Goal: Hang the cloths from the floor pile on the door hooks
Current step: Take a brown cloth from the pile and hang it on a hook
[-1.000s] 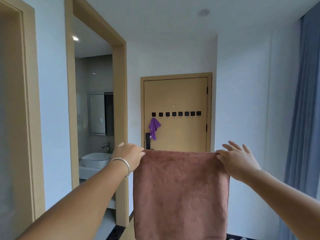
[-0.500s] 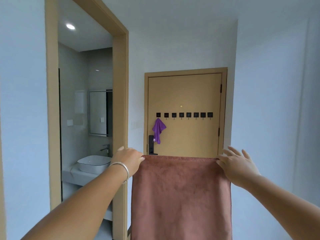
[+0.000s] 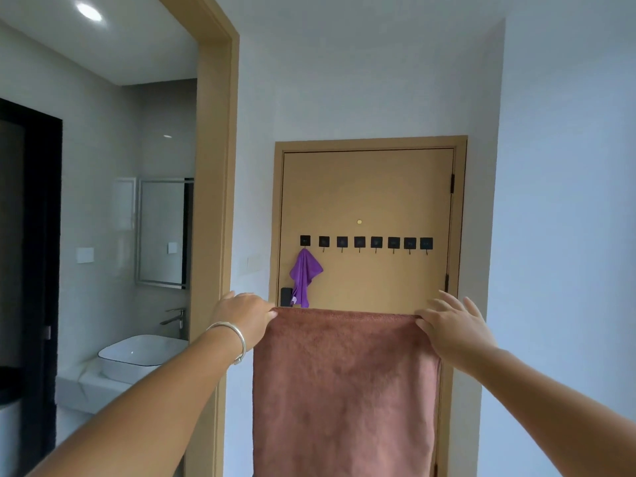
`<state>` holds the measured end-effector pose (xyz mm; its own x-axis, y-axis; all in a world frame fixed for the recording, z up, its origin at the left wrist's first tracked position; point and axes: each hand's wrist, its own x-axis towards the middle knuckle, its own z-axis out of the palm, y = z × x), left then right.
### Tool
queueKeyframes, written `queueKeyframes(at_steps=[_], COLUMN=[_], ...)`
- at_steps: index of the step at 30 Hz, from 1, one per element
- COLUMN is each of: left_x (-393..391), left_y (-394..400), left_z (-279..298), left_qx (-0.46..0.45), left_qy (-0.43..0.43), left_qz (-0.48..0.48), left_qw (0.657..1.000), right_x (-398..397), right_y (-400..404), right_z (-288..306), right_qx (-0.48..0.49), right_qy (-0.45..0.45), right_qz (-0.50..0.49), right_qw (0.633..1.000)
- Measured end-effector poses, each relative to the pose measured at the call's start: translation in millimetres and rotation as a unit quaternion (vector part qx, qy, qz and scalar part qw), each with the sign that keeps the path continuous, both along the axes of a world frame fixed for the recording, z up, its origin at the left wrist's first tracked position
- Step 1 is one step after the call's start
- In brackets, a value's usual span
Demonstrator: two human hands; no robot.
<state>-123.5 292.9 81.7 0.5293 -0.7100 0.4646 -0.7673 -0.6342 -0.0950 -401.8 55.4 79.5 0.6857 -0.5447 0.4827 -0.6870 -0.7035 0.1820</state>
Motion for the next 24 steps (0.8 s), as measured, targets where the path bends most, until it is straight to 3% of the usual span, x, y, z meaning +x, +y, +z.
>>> queueKeyframes(at_steps=[11,24], left_x=[120,278], left_y=[-119,-301], left_z=[-5,21], left_qx=[0.011,-0.017], left_qy=[-0.006,-0.033], left_qz=[0.009,0.032], left_qw=[1.0,0.999], right_x=[140,306], right_y=[-137,-323], right_z=[-17,12], right_qx=[0.013,-0.003], right_qy=[0.003,-0.019], right_qz=[0.016,0.057], right_qw=[1.0,0.998])
